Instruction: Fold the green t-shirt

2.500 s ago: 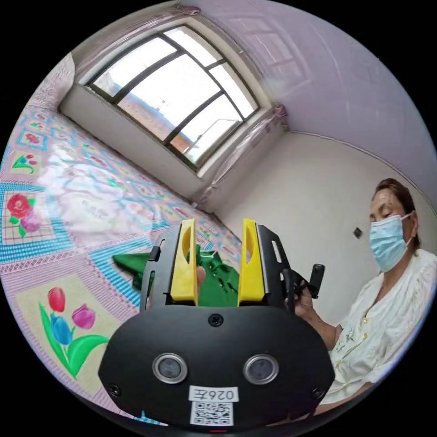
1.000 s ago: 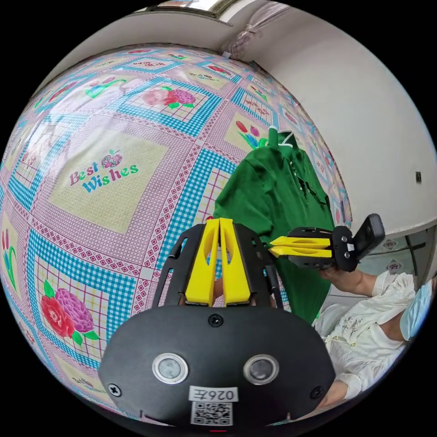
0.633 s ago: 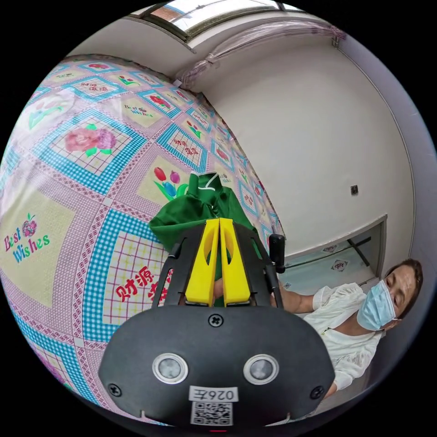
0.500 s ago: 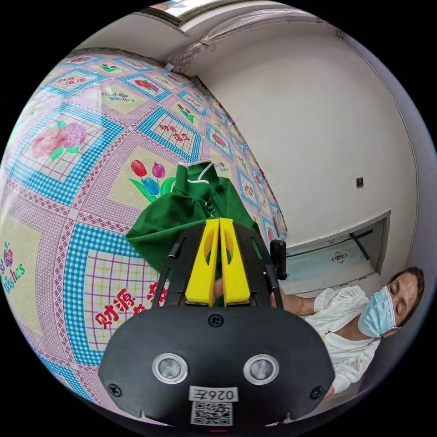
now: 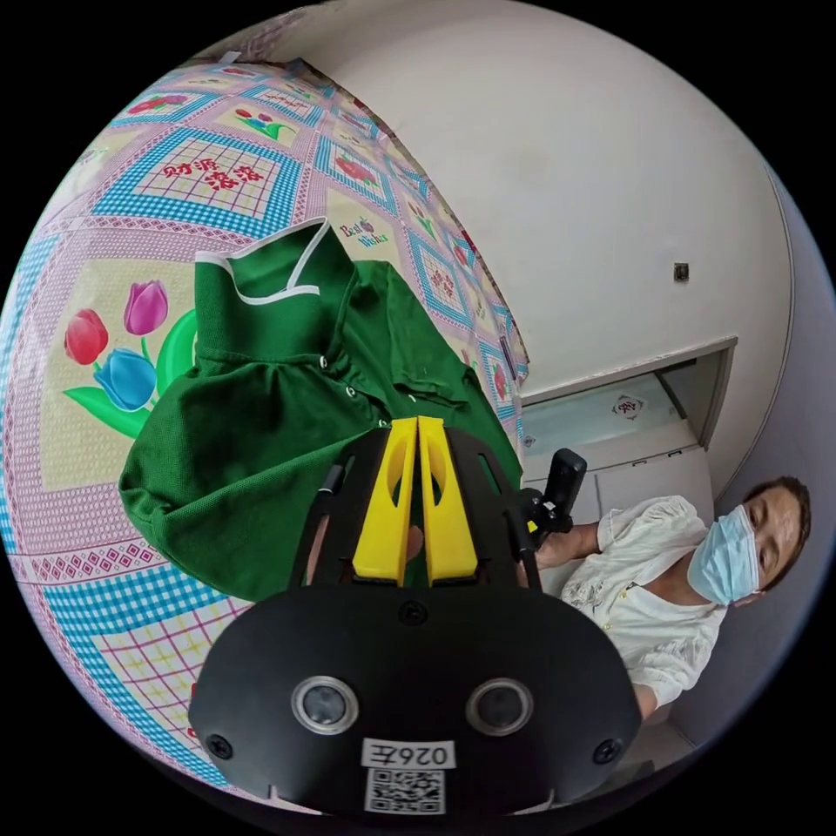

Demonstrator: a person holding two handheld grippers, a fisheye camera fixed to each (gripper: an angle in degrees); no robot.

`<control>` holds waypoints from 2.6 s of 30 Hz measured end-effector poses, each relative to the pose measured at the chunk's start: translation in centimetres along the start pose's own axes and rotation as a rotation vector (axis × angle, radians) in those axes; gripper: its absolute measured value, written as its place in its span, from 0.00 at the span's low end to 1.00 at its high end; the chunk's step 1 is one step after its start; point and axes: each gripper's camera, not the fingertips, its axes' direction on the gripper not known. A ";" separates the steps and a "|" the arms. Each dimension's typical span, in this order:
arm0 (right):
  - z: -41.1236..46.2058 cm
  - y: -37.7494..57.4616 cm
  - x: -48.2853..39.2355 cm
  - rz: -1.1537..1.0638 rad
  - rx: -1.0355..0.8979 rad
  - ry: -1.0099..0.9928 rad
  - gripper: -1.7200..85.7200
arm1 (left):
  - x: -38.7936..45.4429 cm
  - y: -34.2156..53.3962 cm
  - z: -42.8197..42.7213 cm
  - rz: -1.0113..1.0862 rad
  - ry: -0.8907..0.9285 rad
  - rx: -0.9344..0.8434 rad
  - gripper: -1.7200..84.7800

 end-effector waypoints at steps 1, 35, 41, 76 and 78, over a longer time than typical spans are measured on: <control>0.3 -0.6 -1.8 -0.065 0.008 0.041 0.07 | -0.2 -0.4 -0.1 -0.004 -0.010 -0.024 0.01; 19.5 1.4 -10.7 -0.343 -0.335 0.291 0.01 | -14.3 12.1 -0.5 -0.312 0.107 0.390 0.01; 19.1 2.9 -12.2 -0.397 -0.256 0.371 0.01 | -13.4 17.3 0.3 -0.224 0.161 0.517 0.01; -26.4 48.2 -21.7 -0.571 1.017 0.104 0.02 | 28.5 74.0 18.4 0.912 0.203 1.363 0.01; -28.4 51.4 -22.3 -0.596 1.081 0.096 0.02 | 31.4 76.1 19.6 1.018 0.244 1.324 0.01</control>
